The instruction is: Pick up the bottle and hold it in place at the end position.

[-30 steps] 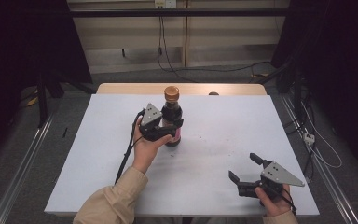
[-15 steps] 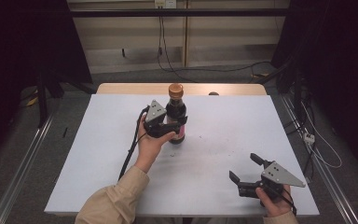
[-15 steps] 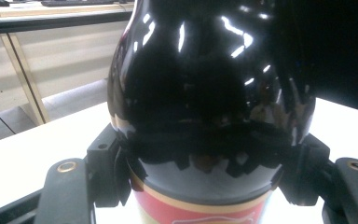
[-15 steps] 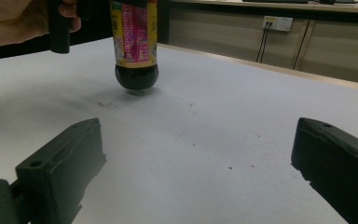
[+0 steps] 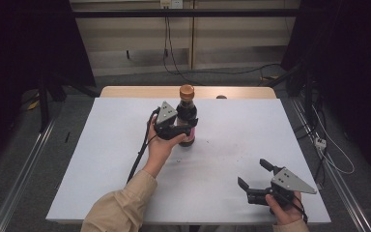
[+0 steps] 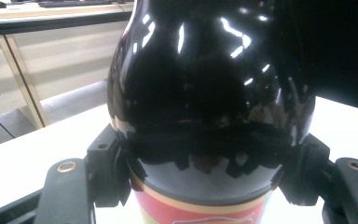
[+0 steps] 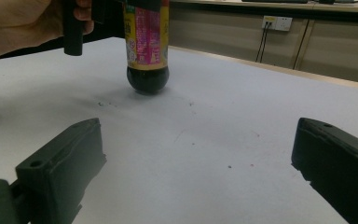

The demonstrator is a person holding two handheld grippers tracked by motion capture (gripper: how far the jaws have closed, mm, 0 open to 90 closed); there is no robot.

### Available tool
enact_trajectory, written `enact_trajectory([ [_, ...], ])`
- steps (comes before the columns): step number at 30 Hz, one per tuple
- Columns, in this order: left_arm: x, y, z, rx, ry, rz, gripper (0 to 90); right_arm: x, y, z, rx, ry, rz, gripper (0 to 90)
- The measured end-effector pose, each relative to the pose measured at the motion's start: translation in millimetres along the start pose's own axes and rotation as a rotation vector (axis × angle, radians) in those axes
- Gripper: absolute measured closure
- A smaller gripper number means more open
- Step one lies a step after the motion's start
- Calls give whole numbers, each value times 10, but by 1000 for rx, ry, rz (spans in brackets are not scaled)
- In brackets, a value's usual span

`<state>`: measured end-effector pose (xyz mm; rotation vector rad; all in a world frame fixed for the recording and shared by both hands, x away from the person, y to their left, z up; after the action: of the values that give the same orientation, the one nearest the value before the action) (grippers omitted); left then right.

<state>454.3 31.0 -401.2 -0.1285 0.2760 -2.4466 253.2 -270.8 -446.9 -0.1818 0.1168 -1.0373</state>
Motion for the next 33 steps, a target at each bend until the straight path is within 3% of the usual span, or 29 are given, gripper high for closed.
enact_trajectory([
  [17, -44, 37, -38, 2, -6, 4, 305, -10, 4, -4, -4, -5, 5, 17],
  [27, -1, 79, -60, 8, -16, -2, 305, -11, 1, -5, -6, -7, 5, 17],
  [33, 15, 85, -62, 6, 4, -6, 304, -6, 1, -7, -4, -4, 4, 17],
])
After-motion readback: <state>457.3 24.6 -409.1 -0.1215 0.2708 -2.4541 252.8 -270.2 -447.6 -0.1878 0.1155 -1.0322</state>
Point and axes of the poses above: each handheld gripper's, and its own axes: y roughly forward along the jaws, z roughly out of its top, x roughly to its right, the point moved 1 cm from there along y, roughly forward along the jaws, and after that the axes turned 2 degrees about x, right-handed, at the moved point
